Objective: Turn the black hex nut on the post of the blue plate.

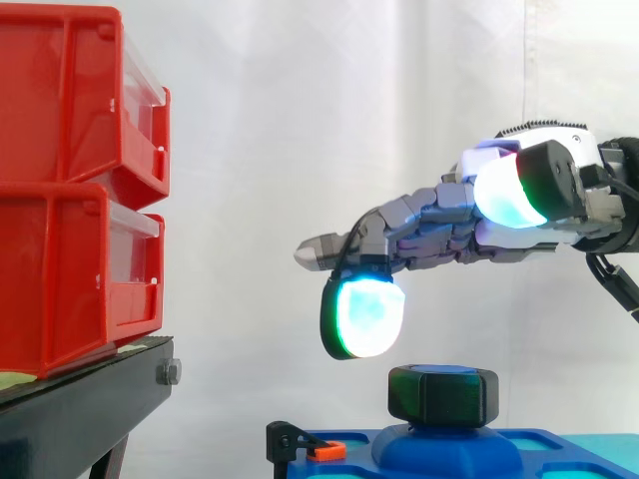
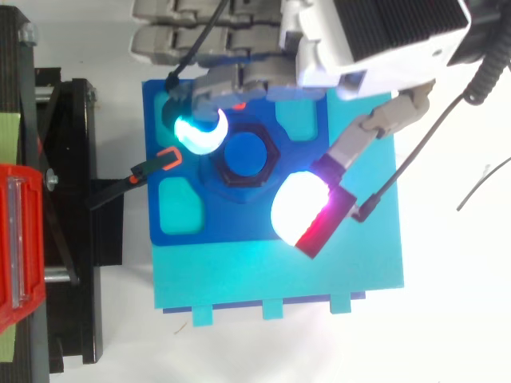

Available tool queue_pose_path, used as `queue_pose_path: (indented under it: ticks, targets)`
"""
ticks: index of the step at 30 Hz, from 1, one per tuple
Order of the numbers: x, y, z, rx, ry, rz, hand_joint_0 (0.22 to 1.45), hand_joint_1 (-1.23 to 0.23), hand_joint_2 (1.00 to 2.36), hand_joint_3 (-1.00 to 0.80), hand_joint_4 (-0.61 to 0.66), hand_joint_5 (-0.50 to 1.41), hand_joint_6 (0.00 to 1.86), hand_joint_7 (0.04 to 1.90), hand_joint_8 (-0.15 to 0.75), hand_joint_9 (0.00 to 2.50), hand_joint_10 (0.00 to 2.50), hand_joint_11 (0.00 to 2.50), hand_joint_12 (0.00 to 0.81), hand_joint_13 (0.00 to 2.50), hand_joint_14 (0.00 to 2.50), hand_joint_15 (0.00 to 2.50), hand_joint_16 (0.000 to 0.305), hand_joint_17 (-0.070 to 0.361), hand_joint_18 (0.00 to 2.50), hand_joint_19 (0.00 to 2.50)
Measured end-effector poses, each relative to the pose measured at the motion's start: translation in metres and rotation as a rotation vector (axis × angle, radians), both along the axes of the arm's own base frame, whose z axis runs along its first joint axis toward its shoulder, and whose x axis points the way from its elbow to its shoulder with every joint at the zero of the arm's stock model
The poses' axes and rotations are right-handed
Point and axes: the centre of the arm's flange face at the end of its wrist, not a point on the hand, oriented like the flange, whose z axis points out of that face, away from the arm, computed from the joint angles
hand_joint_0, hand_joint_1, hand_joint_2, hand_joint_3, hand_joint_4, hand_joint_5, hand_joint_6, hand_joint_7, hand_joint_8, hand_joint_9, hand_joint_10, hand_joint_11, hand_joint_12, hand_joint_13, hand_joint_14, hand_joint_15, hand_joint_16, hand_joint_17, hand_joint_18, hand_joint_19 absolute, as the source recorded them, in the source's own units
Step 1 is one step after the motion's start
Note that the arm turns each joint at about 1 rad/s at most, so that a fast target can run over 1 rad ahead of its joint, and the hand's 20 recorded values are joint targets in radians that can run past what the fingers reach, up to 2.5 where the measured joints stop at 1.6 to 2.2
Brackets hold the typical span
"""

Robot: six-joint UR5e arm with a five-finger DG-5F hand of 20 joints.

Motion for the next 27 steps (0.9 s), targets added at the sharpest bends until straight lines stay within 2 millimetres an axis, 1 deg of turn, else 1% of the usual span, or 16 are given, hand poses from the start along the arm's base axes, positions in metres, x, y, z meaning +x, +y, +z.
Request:
queue_pose_path:
  ticks: [2, 3, 6, 10, 13, 18, 27]
  targets:
    - [0.003, 0.008, 0.001, 0.001, -0.01, 0.005, 0.45, -0.15, 1.0, -0.5, 0.35, -0.2, 0.5, 0.97, 0.305, 0.13, 0.0, 0.0, 0.389, 0.0, 0.0, 0.0, 0.056, 0.127, 0.0, 0.25]
    - [0.005, 0.011, 0.001, 0.001, -0.015, 0.007, 0.45, -0.12, 1.0, -0.5, 0.34, -0.2, 0.5, 0.98, 0.299, 0.1, 0.0, 0.0, 0.387, 0.0, 0.0, 0.03, 0.056, 0.126, 0.0, 0.29]
    - [0.009, 0.022, 0.003, 0.002, -0.031, 0.011, 0.45, -0.12, 1.0, -0.5, 0.34, -0.2, 0.5, 0.98, 0.299, 0.1, 0.0, 0.0, 0.387, 0.0, 0.0, 0.02, 0.056, 0.125, 0.0, 0.29]
    - [0.012, 0.032, 0.003, 0.008, -0.038, 0.013, 0.45, -0.12, 1.0, -0.5, 0.34, -0.2, 0.5, 0.98, 0.298, 0.09, 0.0, 0.0, 0.386, 0.0, 0.0, 0.02, 0.056, 0.125, 0.0, 0.29]
    - [0.012, 0.036, -0.001, 0.011, -0.031, 0.014, 0.45, -0.12, 1.0, -0.5, 0.34, -0.2, 0.5, 0.98, 0.297, 0.09, 0.0, 0.0, 0.388, 0.0, 0.0, 0.03, 0.056, 0.126, 0.0, 0.29]
    - [0.009, 0.04, -0.012, 0.022, -0.017, 0.01, 0.45, -0.12, 1.0, -0.5, 0.34, -0.2, 0.5, 0.97, 0.297, 0.09, 0.0, 0.0, 0.388, 0.0, 0.0, 0.03, 0.056, 0.125, 0.0, 0.29]
    - [0.007, 0.041, -0.02, 0.03, -0.023, 0.008, 0.45, -0.12, 1.0, -0.5, 0.34, -0.2, 0.5, 0.97, 0.297, 0.09, 0.0, 0.0, 0.388, 0.0, 0.0, 0.03, 0.056, 0.126, 0.0, 0.29]
